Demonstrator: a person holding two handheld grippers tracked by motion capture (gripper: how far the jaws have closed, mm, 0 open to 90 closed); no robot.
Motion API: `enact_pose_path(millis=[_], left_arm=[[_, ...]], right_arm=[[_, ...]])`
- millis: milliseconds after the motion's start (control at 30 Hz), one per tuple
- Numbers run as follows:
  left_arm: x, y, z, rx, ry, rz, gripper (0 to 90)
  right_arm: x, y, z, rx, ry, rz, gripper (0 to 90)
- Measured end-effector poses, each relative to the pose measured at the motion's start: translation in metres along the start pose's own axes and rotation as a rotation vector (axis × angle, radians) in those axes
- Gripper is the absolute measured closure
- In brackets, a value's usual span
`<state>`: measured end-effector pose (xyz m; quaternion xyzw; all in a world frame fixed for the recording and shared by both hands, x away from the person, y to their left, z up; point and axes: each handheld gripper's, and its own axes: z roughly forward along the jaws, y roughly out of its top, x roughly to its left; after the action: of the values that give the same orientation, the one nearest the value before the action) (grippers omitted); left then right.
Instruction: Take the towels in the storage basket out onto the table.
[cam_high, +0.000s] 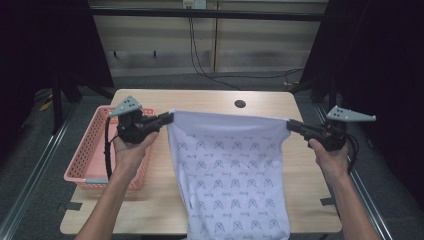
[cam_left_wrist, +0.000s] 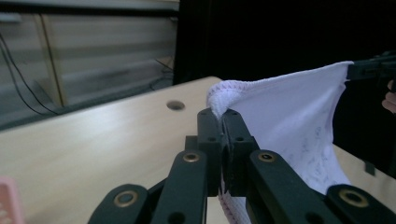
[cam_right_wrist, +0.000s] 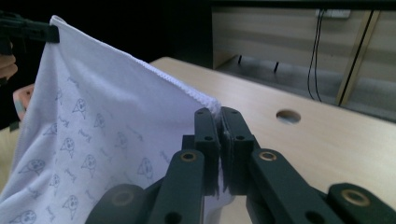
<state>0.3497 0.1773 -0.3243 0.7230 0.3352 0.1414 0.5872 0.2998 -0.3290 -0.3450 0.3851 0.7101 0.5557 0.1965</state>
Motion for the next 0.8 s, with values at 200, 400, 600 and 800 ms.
enact_pose_path(millis=[200,400,600,800], left_arm=[[0.013,0.034,0.006,-0.048,0.037,0.030,87.8],[0.037,0.024,0.048,0.032,0.067,-0.011,84.5],[0.047,-0.011,0.080,0.149,0.085,-0.068,60.2],[0.025,-0.034,0.085,0.220,0.027,-0.036,62.4]], right_arm=[[-0.010,0.046,0.015,-0.060,-0.025,-0.018,86.7],[-0.039,0.057,0.042,-0.034,-0.077,0.015,86.6],[-0.065,0.016,0.075,0.105,-0.150,0.060,67.6],[-0.055,-0.011,0.074,0.153,-0.104,0.051,61.2]])
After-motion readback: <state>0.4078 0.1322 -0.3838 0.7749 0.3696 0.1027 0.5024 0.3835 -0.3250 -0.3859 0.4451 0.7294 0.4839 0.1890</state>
